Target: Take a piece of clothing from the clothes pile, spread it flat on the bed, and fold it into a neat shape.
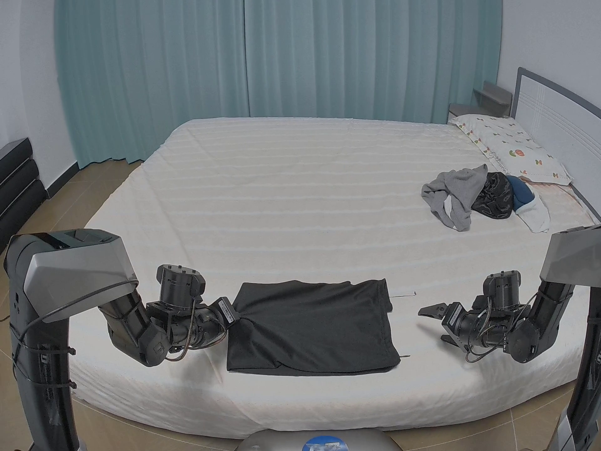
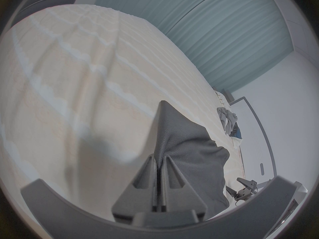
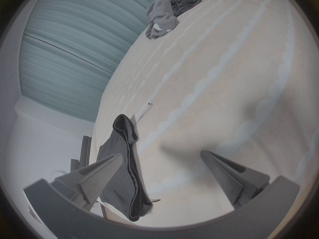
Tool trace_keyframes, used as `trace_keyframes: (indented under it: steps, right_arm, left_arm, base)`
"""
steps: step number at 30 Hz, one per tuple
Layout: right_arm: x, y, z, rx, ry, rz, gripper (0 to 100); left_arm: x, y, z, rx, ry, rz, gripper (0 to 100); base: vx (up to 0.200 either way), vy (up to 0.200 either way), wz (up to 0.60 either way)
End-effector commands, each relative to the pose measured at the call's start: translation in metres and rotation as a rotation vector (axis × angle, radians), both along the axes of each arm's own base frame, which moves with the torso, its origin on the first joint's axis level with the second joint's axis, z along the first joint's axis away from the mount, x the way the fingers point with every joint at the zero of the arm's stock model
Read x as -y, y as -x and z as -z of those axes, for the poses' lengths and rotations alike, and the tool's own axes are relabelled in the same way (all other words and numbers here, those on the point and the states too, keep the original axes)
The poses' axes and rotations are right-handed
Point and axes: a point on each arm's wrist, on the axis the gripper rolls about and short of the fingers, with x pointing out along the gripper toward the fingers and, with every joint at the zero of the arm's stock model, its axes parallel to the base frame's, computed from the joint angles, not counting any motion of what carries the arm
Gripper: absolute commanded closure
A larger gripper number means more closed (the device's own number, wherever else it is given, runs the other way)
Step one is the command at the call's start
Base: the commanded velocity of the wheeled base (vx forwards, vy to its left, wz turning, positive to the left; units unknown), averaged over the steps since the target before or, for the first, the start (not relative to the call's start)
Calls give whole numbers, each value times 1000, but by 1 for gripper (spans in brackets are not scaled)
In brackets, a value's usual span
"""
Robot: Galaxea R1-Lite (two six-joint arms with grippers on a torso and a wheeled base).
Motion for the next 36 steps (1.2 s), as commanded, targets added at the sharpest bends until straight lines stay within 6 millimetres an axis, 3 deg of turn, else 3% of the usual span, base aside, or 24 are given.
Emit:
trace_keyframes:
  steps: [1,15,36]
  right_arm:
    - [0,0,0,0,0,-1,0]
    - [0,0,0,-2,-1,0,0]
    - [-1,0,0,-2,0,-2,0]
  left_arm:
    - [0,0,0,0,0,0,100]
    - [2,6,-7,6,1,7,100]
    - [14,21,1,-34,-31,40,100]
  base:
    - [0,200,0]
    - [0,200,0]
    - [0,0,0]
